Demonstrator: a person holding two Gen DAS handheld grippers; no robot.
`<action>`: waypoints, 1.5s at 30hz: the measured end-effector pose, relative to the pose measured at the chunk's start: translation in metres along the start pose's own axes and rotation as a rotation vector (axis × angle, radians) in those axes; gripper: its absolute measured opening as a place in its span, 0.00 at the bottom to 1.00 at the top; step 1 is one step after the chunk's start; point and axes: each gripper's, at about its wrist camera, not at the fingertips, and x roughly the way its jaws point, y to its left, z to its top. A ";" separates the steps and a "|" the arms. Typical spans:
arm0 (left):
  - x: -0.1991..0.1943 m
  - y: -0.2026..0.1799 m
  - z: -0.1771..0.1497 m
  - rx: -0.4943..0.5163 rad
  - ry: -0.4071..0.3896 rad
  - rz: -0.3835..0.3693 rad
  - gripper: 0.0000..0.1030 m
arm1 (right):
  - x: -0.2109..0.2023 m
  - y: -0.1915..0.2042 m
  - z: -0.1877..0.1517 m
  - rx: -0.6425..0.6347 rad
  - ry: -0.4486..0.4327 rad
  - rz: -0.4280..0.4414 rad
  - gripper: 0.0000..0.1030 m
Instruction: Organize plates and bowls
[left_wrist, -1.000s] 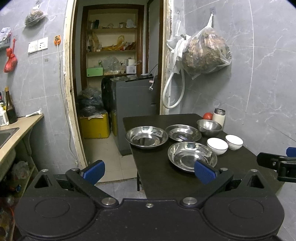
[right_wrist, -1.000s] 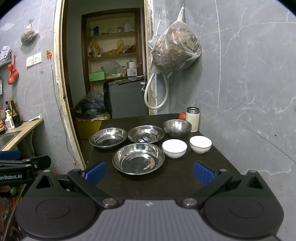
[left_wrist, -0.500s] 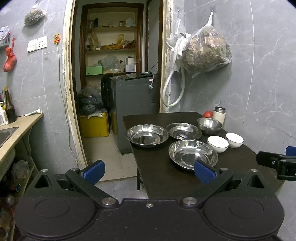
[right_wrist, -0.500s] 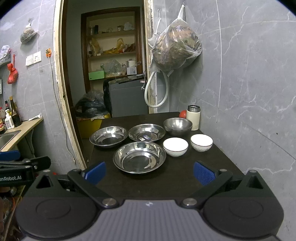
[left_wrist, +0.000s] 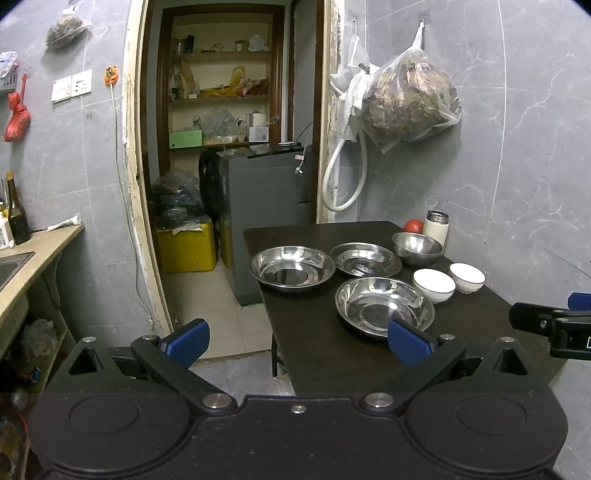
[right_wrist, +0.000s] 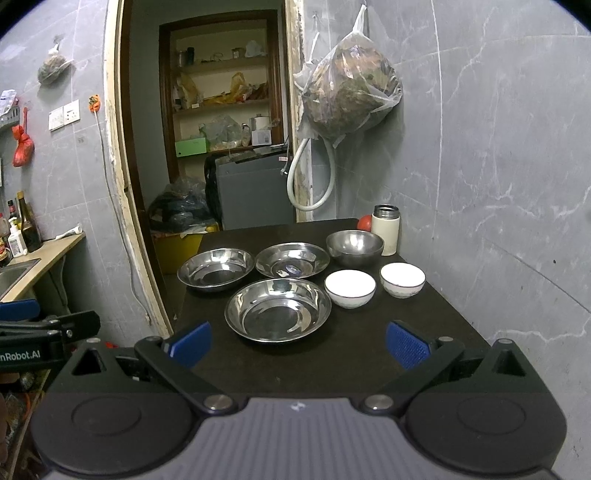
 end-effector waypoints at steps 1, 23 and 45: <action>0.000 0.000 0.000 0.000 0.000 0.000 0.99 | 0.001 0.000 0.000 0.001 0.001 0.000 1.00; 0.003 -0.007 0.000 0.010 0.006 -0.002 0.99 | 0.001 -0.006 0.000 0.017 0.008 -0.003 1.00; 0.018 0.003 -0.001 -0.003 0.046 0.001 0.99 | 0.013 0.006 0.002 0.006 0.042 0.002 1.00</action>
